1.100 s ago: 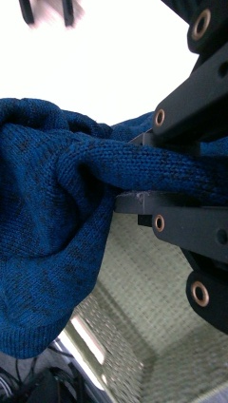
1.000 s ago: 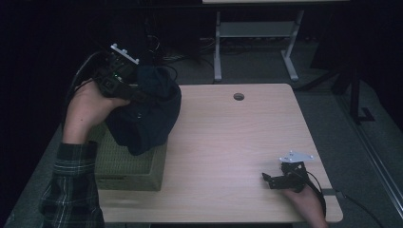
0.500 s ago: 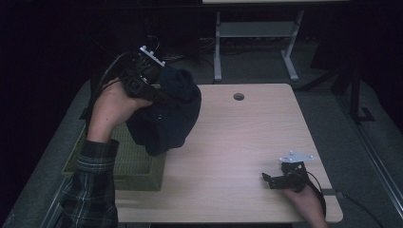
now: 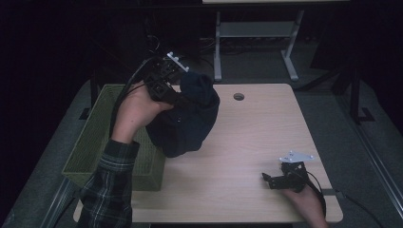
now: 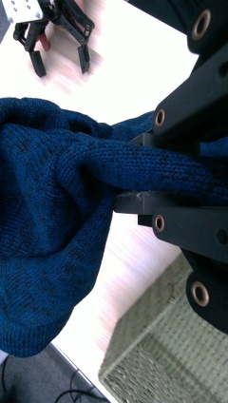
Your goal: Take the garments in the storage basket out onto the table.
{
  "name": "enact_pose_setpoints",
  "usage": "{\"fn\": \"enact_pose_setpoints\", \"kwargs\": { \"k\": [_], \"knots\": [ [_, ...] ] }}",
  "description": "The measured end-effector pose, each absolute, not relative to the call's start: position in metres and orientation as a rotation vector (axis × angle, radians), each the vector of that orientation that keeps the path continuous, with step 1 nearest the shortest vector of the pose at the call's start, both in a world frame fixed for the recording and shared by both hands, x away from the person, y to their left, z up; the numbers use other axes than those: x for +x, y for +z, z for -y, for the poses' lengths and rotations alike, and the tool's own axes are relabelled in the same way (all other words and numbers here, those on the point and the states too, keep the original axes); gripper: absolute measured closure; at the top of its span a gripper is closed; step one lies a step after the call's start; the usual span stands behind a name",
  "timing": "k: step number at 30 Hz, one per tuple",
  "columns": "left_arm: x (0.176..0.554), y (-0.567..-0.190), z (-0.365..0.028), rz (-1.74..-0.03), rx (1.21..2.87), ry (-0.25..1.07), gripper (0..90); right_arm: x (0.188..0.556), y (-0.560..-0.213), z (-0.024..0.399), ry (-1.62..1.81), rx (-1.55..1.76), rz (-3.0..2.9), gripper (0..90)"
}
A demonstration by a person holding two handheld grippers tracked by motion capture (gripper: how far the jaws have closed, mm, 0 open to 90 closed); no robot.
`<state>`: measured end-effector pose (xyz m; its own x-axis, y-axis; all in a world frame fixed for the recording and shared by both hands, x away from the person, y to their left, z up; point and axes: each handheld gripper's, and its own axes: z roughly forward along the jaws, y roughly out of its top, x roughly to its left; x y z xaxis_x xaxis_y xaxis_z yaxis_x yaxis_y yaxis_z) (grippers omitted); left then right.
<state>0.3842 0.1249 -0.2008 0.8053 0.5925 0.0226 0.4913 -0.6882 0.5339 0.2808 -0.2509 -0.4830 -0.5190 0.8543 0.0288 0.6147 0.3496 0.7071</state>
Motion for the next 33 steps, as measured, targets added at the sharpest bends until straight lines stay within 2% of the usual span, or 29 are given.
{"fn": "enact_pose_setpoints", "kwargs": {
  "k": [16,33],
  "knots": [
    [0.385,-0.223,-0.078,-0.720,2.487,0.210,79.2,0.281,-0.483,0.251,0.962,1.297,-2.273,3.8],
    [0.383,-0.278,-0.030,-0.684,2.487,0.095,79.2,0.281,-0.483,0.251,0.962,1.297,-2.273,3.9]
  ]
}}
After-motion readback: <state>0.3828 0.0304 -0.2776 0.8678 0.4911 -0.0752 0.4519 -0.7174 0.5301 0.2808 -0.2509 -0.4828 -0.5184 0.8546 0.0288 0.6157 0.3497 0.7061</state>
